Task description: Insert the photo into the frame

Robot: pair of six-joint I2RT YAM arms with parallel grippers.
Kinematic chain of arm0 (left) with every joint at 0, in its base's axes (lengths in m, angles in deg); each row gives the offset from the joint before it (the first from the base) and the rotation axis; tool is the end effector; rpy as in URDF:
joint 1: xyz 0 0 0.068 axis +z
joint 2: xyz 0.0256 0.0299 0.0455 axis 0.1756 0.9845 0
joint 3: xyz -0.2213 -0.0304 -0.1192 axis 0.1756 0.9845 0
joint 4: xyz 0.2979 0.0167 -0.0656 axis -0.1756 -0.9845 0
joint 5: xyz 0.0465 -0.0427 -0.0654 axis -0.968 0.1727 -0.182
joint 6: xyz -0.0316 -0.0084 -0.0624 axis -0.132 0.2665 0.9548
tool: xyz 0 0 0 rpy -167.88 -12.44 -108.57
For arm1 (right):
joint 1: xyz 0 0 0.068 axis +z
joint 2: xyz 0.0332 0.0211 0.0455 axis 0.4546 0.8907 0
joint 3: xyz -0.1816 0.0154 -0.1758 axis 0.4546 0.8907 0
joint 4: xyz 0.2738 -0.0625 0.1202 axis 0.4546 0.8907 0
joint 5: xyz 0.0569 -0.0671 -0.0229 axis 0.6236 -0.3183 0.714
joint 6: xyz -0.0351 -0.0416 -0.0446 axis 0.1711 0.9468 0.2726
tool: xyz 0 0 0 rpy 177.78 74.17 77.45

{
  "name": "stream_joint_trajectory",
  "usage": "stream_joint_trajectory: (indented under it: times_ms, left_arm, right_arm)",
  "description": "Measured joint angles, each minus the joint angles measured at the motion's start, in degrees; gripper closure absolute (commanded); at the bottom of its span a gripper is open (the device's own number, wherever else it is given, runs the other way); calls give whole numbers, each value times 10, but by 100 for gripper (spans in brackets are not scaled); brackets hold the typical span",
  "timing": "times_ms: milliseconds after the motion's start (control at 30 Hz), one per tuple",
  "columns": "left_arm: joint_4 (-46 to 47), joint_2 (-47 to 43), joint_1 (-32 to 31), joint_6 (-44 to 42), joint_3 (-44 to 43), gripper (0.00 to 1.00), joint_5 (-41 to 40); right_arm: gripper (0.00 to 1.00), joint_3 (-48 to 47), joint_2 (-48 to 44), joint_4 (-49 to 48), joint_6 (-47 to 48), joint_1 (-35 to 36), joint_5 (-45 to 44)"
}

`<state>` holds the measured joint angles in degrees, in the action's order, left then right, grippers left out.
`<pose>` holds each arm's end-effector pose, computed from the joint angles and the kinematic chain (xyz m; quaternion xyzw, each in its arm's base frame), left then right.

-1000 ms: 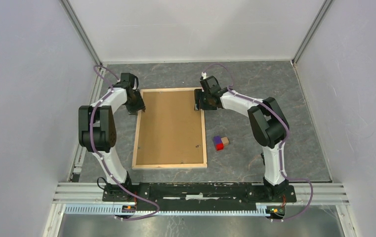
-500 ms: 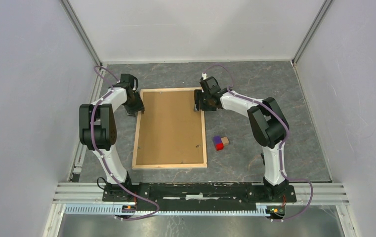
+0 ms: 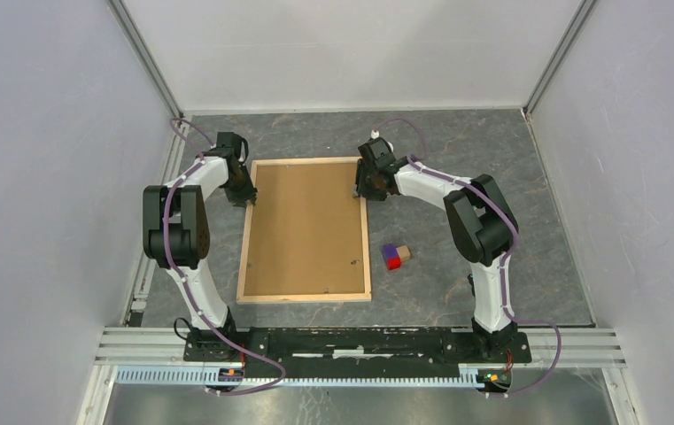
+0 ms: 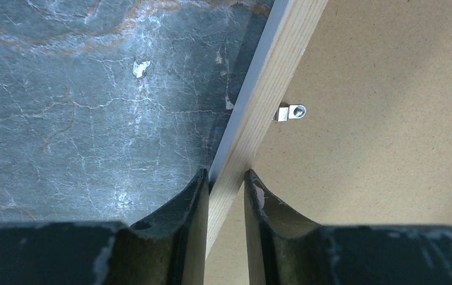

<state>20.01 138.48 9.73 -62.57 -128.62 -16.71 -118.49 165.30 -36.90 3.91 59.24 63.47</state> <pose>0.4212 0.0001 0.1061 -0.1853 0.9659 -0.0099 0.1805 0.4159 0.2576 0.1033 0.0645 0.9494 0.1533 0.2665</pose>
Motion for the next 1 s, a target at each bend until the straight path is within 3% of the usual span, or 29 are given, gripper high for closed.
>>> stream_joint_trajectory:
  times_ms: [333,733,1000]
  left_arm:
    - [0,0,0,0,0,77,0]
    - [0,0,0,0,-1,83,0]
    - [-1,0,0,0,-1,87,0]
  right_arm:
    - [46,-29,25,7,-43,-1,-45]
    - [56,-62,49,6,-61,-9,-76]
    - [54,-64,52,5,-75,-9,-77]
